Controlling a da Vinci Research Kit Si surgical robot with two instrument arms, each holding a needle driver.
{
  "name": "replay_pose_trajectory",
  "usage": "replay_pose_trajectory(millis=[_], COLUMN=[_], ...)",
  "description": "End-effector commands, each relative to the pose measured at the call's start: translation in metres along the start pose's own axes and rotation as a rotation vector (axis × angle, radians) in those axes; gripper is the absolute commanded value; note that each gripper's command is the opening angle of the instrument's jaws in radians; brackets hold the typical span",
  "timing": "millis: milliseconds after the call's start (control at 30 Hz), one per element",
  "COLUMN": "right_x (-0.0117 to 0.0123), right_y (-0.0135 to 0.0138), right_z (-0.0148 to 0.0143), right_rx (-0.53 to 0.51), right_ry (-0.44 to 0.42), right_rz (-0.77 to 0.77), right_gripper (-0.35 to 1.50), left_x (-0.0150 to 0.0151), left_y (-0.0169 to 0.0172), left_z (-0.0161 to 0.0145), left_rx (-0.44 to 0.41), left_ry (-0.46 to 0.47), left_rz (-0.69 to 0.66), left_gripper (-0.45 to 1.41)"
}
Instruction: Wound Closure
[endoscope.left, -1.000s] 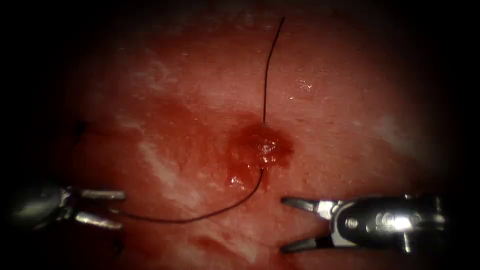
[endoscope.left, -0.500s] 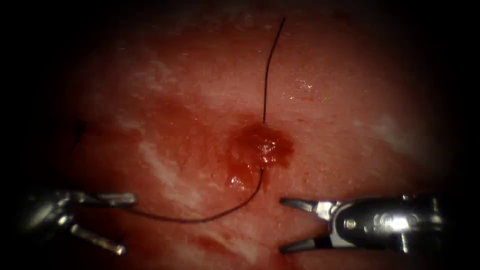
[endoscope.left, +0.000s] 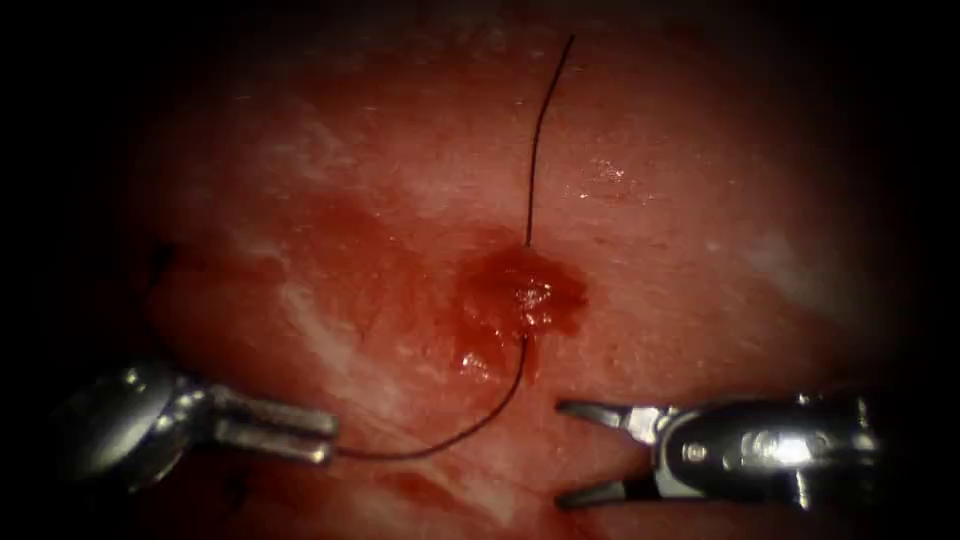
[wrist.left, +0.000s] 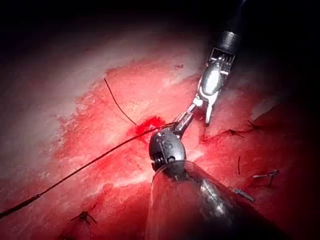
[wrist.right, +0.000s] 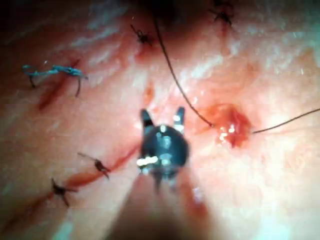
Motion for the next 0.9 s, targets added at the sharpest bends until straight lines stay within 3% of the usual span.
replay_pose_trajectory(millis=[33, 233, 400, 533, 767, 900], right_x=[-0.0004, 0.0013, 0.0056, 0.0070, 0.0070, 0.0060], right_y=[-0.0007, -0.0009, -0.0013, -0.0015, -0.0003, 0.0009], right_z=[0.0006, -0.0006, -0.0026, -0.0024, 0.0003, 0.0011], right_rx=[0.003, 0.006, 0.006, 0.010, -0.008, -0.035], right_ry=[0.000, 0.000, 0.002, -0.011, -0.084, -0.141], right_rz=[0.001, 0.011, 0.035, 0.035, 0.051, 0.196], right_gripper=[1.19, 1.19, 1.15, 1.15, 1.07, 1.05], left_x=[-0.0007, -0.0011, -0.0026, -0.0034, -0.0043, -0.0046], left_y=[-0.0001, -0.0010, -0.0031, -0.0043, -0.0042, -0.0038], left_z=[0.0003, 0.0013, 0.0049, 0.0066, 0.0088, 0.0091], left_rx=[-0.005, 0.005, 0.024, 0.033, 0.044, 0.042], left_ry=[0.000, 0.001, -0.002, -0.001, -0.008, -0.011], left_rz=[-0.001, 0.000, 0.010, 0.014, 0.023, 0.026], left_gripper=[-0.45, -0.45, -0.45, -0.45, -0.45, -0.45])
